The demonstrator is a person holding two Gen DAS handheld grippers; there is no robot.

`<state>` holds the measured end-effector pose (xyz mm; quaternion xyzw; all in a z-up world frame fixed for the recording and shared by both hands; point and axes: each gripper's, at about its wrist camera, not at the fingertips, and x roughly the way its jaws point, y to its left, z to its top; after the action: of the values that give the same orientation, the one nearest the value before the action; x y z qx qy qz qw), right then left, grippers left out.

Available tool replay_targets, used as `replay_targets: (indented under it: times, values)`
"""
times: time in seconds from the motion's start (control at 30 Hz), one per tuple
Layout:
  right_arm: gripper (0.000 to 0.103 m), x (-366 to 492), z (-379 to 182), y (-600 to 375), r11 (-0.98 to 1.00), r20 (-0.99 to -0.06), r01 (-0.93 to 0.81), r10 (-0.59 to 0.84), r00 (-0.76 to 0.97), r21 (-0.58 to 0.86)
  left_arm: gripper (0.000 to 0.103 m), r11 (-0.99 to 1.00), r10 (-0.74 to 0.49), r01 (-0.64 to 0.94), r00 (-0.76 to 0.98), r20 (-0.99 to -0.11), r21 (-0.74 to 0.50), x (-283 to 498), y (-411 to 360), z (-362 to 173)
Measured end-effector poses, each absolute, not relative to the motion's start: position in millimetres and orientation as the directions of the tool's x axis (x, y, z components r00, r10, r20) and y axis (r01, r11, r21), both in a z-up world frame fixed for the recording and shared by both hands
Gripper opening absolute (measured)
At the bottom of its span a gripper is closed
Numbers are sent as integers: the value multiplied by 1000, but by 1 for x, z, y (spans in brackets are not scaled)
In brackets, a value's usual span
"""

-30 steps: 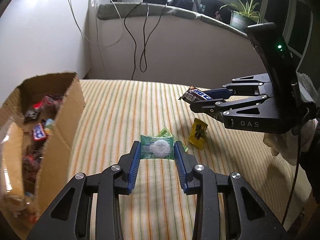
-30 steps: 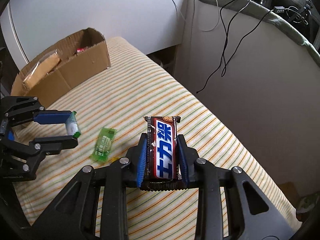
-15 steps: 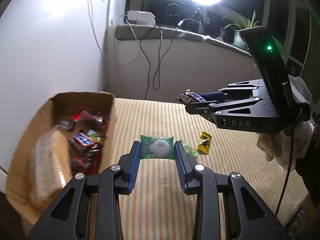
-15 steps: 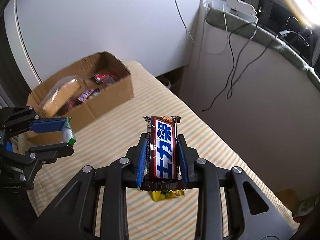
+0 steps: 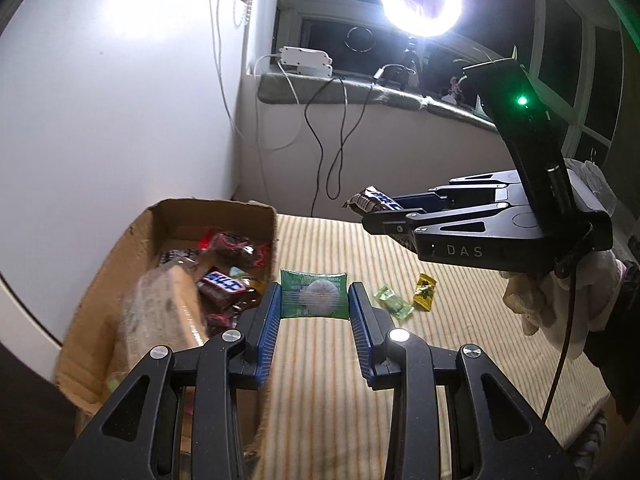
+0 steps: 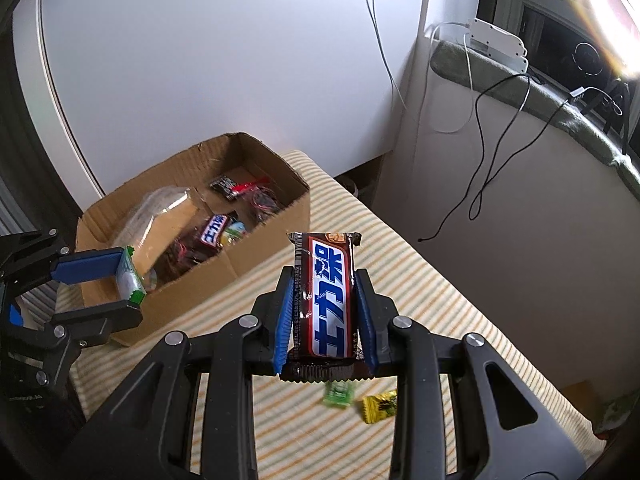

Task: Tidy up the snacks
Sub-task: 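Carry both snacks into the cardboard box and open both tools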

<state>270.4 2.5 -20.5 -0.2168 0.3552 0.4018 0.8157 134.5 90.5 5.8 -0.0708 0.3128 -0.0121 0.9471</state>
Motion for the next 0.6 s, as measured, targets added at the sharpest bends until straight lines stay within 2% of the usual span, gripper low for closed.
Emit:
replay_targets:
  times: [0.6]
  values:
    - [30, 269, -31, 87, 580, -763, -813, 502, 408, -53, 32, 978, 23, -141, 802, -596, -152, 133, 163, -4]
